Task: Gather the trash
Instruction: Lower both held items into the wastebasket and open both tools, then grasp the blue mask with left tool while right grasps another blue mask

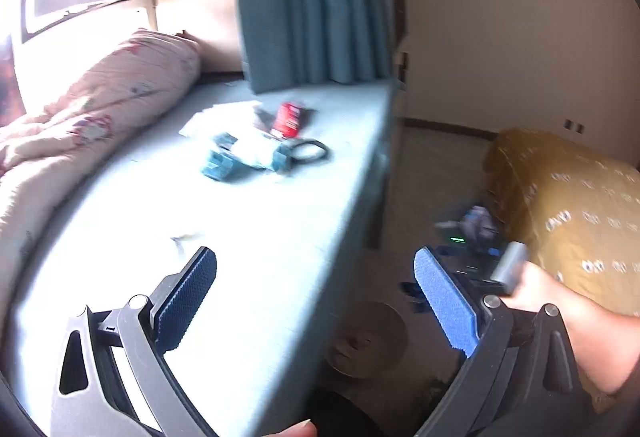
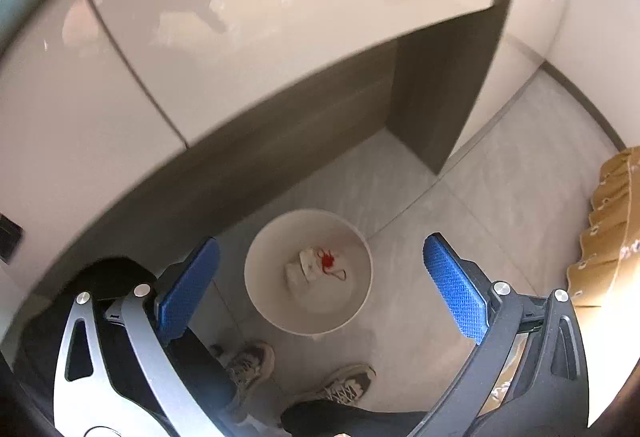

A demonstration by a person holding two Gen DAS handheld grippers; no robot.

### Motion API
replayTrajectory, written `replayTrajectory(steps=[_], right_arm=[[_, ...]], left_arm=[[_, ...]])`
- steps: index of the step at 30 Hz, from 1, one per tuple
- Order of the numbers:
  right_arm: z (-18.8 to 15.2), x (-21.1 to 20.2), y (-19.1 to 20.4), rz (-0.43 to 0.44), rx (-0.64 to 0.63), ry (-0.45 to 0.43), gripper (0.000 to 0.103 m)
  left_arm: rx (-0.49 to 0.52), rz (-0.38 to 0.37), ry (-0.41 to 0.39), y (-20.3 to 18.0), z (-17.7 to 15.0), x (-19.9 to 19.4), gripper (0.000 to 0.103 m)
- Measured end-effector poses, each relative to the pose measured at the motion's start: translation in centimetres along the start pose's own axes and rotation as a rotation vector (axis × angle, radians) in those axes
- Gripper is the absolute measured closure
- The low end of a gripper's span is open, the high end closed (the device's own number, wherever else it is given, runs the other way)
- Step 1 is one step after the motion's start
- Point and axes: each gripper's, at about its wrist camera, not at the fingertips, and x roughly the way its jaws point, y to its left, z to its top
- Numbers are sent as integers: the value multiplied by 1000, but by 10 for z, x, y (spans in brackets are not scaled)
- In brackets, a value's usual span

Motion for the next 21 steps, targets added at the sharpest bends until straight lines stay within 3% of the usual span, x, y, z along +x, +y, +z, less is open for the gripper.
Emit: replayTrajectory(steps=[4, 8, 10, 14, 17, 21], right_arm=[[8, -44, -4, 24, 49, -89, 5], [17, -83, 9, 23, 13, -159, 5], [21, -97, 15, 18, -9, -178, 5], [29, -111, 24, 11, -35, -202, 5], [42, -121, 21, 11, -49, -215, 5], [59, -129, 27, 21, -63, -245, 5]], left_arm=[[-41, 69, 30, 39, 25, 31, 6], [-146, 28, 95, 84, 51, 87, 6], [-160, 56, 124, 98, 64, 117, 6], [-85, 69, 166, 108, 80, 158, 6], [-58, 2, 211, 113, 84, 185, 6], [-31, -11, 258, 116, 85, 212, 7]])
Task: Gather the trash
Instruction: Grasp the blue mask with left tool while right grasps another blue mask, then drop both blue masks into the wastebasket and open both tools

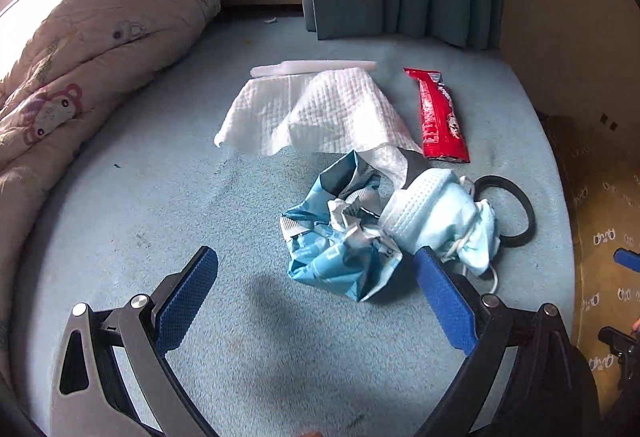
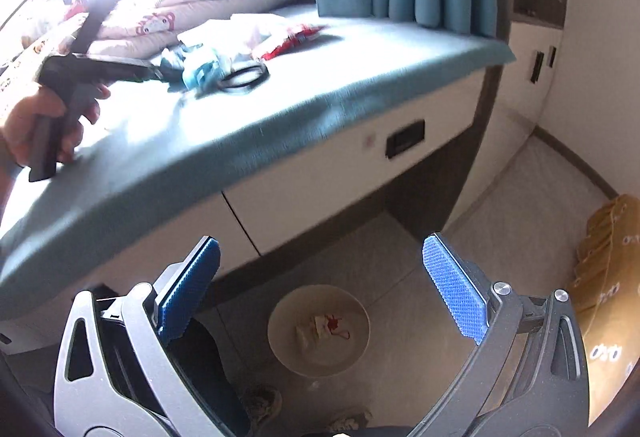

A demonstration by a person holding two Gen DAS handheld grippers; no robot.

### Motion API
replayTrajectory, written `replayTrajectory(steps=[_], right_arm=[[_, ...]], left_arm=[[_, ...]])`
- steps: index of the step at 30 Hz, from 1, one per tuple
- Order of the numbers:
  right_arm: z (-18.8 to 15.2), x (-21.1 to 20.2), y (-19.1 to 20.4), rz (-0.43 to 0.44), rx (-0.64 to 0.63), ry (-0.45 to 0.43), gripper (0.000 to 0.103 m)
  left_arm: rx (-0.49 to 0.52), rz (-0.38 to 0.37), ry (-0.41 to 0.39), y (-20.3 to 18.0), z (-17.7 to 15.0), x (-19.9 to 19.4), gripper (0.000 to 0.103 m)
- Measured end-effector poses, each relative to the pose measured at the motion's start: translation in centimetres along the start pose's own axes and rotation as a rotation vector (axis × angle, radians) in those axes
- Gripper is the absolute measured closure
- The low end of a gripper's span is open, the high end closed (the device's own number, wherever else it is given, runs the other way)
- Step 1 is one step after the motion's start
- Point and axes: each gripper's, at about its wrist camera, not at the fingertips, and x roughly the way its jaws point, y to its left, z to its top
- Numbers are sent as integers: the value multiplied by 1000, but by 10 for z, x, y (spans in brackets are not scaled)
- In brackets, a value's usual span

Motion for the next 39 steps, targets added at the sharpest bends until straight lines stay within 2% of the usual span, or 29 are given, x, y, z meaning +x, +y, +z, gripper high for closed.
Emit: replayTrajectory(steps=[1, 2, 4, 7, 9, 12, 15, 18, 20, 21, 22, 23, 26, 30, 35, 39], right_arm=[[4, 1, 2, 6, -5, -8, 5], [11, 3, 3, 13, -11, -17, 5], [26, 8, 9, 25, -26, -33, 5], [48, 19, 22, 48, -63, -56, 5], [67, 26, 34, 65, -91, -73, 5], [97, 42, 60, 110, -161, -102, 5], [124, 65, 86, 132, -226, -96, 5], [143, 93, 104, 122, -241, -43, 5], [150, 111, 112, 108, -238, 2, 21], [150, 120, 116, 127, -245, 30, 51], [149, 128, 120, 146, -255, 65, 76], [148, 132, 121, 148, -255, 82, 76], [143, 121, 124, 162, -237, 56, 77], [138, 78, 128, 171, -244, -19, 77], [113, 13, 115, 175, -225, -93, 77], [77, -21, 97, 165, -209, -91, 77]], left_arm=[[-8, -31, 14, 2, 3, 4, 18], [-21, -73, 16, 5, 5, 7, 36], [-40, -86, 6, 10, 8, 8, 46], [-30, -66, -5, 13, 5, 4, 49], [-24, -23, -29, 18, 0, -4, 50], [-69, -8, -49, 29, -8, -23, 50], [-70, 16, -63, 33, -25, -42, 50], [-113, 20, -60, 43, -47, -56, 50], [-144, 15, -52, 52, -56, -62, 50], [-147, 16, -47, 55, -59, -65, 50], [-147, 20, -49, 56, -59, -68, 50], [-145, 21, -55, 57, -59, -72, 50], [-144, 20, -77, 61, -58, -83, 50], [-148, 22, -97, 57, -58, -97, 50], [-114, 9, -101, 22, -74, -117, 50], [-65, -8, -89, -21, -93, -126, 50]])
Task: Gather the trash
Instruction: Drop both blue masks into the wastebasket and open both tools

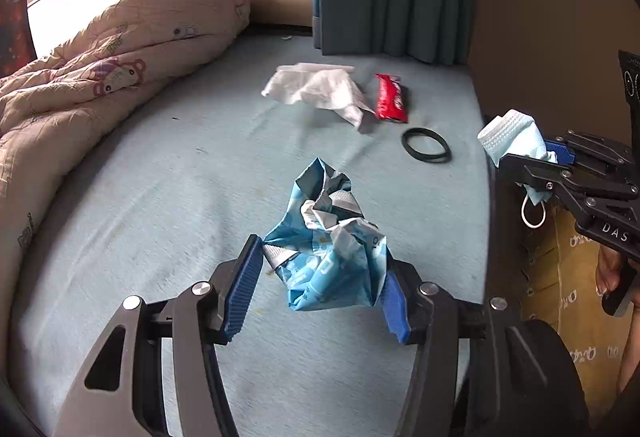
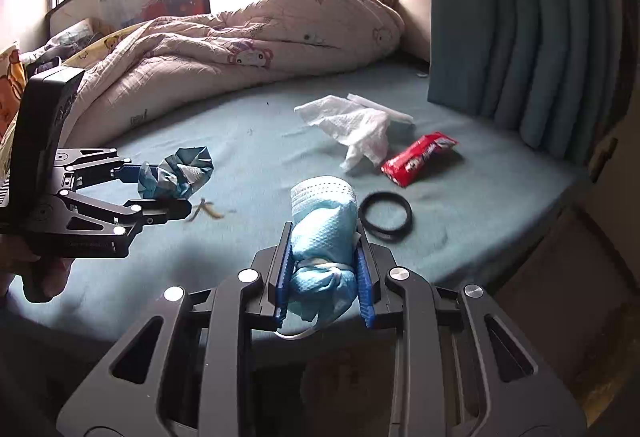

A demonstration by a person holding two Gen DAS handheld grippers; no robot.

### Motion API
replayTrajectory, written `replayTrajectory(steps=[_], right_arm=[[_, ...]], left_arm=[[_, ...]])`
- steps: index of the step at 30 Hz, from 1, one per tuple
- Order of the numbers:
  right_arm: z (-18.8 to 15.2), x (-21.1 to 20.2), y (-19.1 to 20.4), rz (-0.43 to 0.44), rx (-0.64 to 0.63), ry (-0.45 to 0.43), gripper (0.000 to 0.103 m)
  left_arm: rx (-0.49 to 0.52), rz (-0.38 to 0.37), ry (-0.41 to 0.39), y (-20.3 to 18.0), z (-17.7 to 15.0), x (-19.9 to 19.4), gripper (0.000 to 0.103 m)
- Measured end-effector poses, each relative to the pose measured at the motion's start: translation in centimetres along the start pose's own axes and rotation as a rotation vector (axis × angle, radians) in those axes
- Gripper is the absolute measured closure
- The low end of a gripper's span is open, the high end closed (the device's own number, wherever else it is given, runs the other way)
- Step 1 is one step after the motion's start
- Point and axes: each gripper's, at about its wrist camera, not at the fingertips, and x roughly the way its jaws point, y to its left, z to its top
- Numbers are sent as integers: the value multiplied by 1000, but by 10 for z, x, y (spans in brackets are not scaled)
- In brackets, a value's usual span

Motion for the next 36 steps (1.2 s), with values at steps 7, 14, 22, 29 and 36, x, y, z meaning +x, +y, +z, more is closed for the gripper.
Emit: replayTrajectory(steps=[7, 14, 22, 29, 36], right_arm=[[-69, -42, -27, -61, 54, 46, 77], [-121, -58, -76, -146, 149, 94, 77], [-150, -32, -101, -159, 196, 162, 77], [-154, -2, -115, -141, 208, 212, 77], [-161, 23, -131, -120, 239, 230, 77]], left_arm=[[71, -39, -37, -92, -36, -15, 50], [108, -168, 0, -178, -85, 28, 50], [60, -219, 136, -210, -157, 178, 50], [36, -118, 240, -201, -187, 260, 19], [69, -146, 176, -197, -179, 209, 7]])
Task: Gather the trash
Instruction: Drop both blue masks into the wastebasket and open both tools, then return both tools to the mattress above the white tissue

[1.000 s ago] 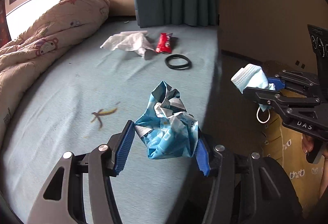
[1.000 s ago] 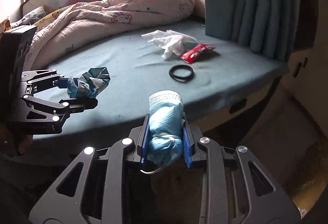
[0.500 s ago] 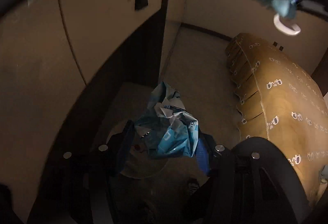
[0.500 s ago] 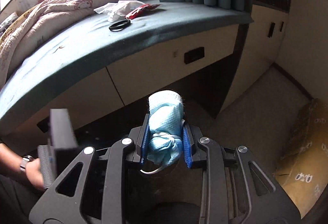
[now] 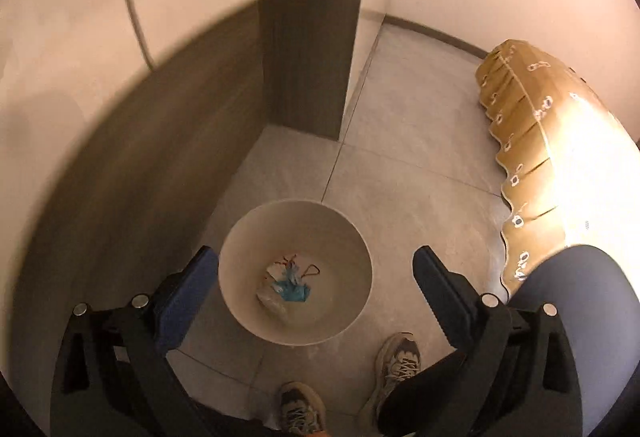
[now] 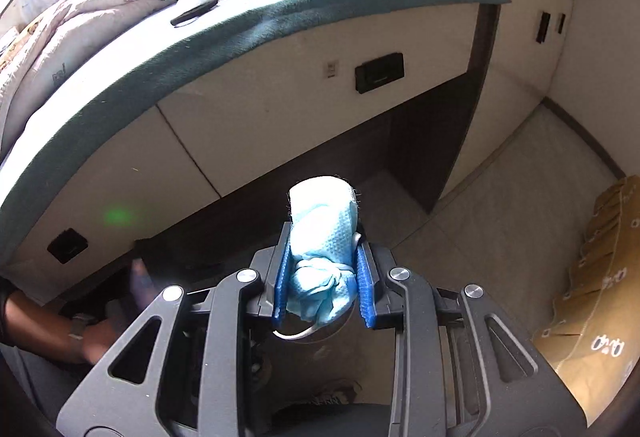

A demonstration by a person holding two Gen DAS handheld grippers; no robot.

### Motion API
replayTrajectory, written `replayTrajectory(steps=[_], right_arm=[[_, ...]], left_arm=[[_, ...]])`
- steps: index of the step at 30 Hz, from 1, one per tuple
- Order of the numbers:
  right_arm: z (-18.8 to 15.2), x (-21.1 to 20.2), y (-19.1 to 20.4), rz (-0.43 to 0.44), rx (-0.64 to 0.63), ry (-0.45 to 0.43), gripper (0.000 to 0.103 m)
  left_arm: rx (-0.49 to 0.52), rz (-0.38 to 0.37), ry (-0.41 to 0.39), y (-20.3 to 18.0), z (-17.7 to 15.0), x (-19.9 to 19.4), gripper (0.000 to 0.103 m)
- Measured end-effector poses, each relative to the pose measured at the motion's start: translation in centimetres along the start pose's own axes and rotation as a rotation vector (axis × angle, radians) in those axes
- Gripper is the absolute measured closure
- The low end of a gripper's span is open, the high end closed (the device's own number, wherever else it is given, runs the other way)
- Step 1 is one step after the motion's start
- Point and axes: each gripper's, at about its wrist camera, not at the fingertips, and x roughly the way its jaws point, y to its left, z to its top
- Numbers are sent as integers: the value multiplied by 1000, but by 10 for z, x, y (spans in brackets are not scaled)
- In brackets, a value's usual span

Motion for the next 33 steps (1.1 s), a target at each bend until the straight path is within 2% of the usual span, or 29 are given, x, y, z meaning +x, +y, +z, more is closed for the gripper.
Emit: replayTrajectory(steps=[4, 8, 9, 10, 12, 13, 14, 15, 16, 18, 22, 28, 33], right_arm=[[-14, 45, -12, 11, 36, 79, 77], [-34, 95, 7, 45, 17, 180, 76], [-37, 105, 15, 55, 2, 199, 68], [-41, 115, 24, 59, -17, 214, 41], [-43, 123, 34, 21, -34, 201, 16], [-41, 123, 35, -11, -28, 185, 16], [-39, 120, 33, -23, -11, 179, 16], [-35, 114, 31, -19, 9, 170, 16], [-30, 103, 27, -13, 32, 147, 15], [-22, 79, 22, -22, 51, 96, 11], [-10, 24, 18, -45, 77, 0, 8], [-4, -45, 33, -29, 57, -110, 8], [7, -81, 54, 8, 2, -171, 7]], left_arm=[[36, -40, -82, 0, 2, -66, 6], [109, -22, -202, -4, 11, -132, 6], [115, -4, -226, -2, 15, -146, 6], [111, 12, -244, 0, 18, -156, 6], [79, 22, -249, 10, 25, -176, 6], [60, 22, -244, 14, 27, -182, 6], [42, 6, -243, 20, 30, -191, 6], [34, -39, -227, 23, 32, -198, 6], [26, -47, -222, 33, 36, -206, 6], [28, 2, -261, 26, 31, -223, 6], [42, 16, -286, 14, 40, -247, 6], [-11, 77, -262, 42, 62, -278, 6], [-71, 119, -258, 81, 80, -300, 6]])
